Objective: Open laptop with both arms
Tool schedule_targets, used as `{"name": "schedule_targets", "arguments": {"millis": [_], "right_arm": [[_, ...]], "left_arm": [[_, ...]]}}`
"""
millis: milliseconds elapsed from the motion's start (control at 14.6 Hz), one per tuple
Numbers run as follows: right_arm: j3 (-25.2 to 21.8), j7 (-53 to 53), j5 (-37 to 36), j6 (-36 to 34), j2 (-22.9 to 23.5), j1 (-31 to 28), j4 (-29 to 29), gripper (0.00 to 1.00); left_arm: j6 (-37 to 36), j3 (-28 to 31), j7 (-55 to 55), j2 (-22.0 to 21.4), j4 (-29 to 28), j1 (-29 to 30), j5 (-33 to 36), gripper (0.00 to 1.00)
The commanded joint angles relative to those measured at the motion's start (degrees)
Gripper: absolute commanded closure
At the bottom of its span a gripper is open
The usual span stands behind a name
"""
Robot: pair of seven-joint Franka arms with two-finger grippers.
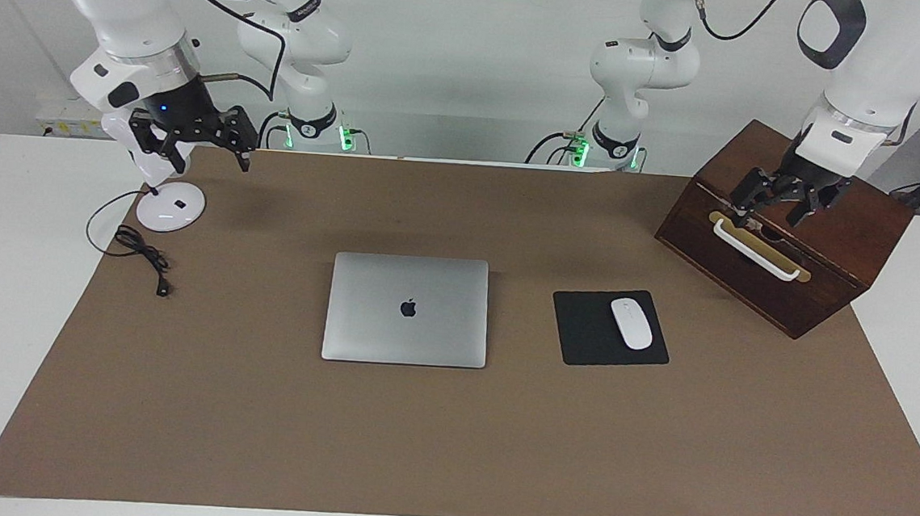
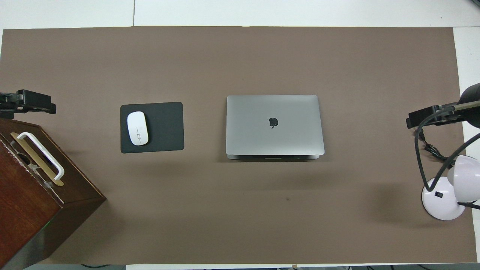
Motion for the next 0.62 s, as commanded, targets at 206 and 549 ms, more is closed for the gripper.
{"name": "schedule_targets", "arguments": {"millis": [206,549], "right_arm": [[0.17,0.09,0.59,-0.45,0.02,-0.21,0.01,0.0],[0.17,0.09,0.59,-0.45,-0.06,-0.3,-0.08,0.0]], "left_arm": [[-0.45,-0.26,-0.39,-0.76,-0.61,0.07,0.43,0.0],[0.34,-0.26,-0.39,-0.85,-0.78,0.16,0.43,0.0]]}}
